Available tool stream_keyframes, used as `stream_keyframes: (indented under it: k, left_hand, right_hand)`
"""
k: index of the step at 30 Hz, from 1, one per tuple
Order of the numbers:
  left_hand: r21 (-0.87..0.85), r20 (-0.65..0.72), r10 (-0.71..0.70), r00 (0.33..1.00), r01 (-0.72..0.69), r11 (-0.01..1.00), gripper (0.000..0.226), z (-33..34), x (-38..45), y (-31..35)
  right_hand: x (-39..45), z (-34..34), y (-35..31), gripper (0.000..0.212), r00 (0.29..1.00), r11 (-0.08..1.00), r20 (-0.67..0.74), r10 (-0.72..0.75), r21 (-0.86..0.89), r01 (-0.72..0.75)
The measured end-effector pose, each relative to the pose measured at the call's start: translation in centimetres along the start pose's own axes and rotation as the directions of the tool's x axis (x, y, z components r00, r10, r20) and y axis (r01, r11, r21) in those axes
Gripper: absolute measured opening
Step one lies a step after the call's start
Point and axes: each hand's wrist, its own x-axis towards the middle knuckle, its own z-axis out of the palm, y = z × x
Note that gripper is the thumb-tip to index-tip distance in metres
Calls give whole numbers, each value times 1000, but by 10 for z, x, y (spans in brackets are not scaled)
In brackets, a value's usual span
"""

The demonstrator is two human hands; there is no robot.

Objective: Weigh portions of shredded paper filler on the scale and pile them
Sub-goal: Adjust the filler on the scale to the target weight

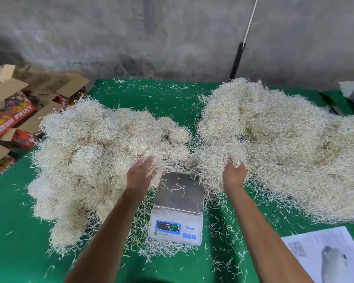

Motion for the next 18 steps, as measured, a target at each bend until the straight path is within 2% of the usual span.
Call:
stream_keyframes:
  k: [2, 4, 5, 7, 9, 11, 12, 14, 16, 17, 18]
  left_hand:
    - [-29, 87, -20, 996, 23, 999, 31, 10, -5, -1]
    - [47, 155, -54, 986, 47, 998, 21, 15, -5, -4]
    - [33, 152, -100, 983, 96, 995, 14, 18, -4, -5]
    - [-12, 100, -144, 985, 145, 989, 23, 24, -2, -3]
    - [-109, 53, -191, 980, 196, 975, 22, 23, 2, 5]
    - [-215, 75, -257, 963, 268, 939, 15, 17, 8, 14]
    - [-210, 89, -301, 950, 313, 926, 16, 13, 14, 14]
    - [-44, 13, -323, 946, 323, 945, 18, 8, 26, 9]
    - [296, -104, -202, 974, 225, 928, 21, 6, 38, 0]
    - [513, -104, -93, 990, 134, 848, 33, 5, 43, -6]
    - [735, -2, 27, 1000, -17, 678, 47, 3, 45, -11]
  right_hand:
    - [-3, 1, 6, 70, 998, 999, 62, 32, 15, -33]
    - [-8, 3, 11, 71, 993, 997, 94, 73, -7, -73]
    - [-11, 4, 12, 70, 993, 997, 83, 78, 15, -80]
    - [-6, 0, 17, 70, 988, 987, 67, 142, 61, -146]
    - [2, -11, 14, 69, 979, 972, 32, 203, 113, -206]
    - [16, -24, 13, 69, 972, 961, -17, 233, 156, -227]
    - [20, -31, 12, 70, 971, 959, -45, 236, 172, -225]
    - [27, -42, 9, 69, 967, 956, -94, 237, 199, -215]
    - [32, -49, 8, 62, 970, 963, -121, 210, 198, -184]
    - [35, -52, 10, 58, 972, 963, -119, 204, 202, -178]
    - [36, -55, 11, 58, 971, 961, -115, 210, 208, -184]
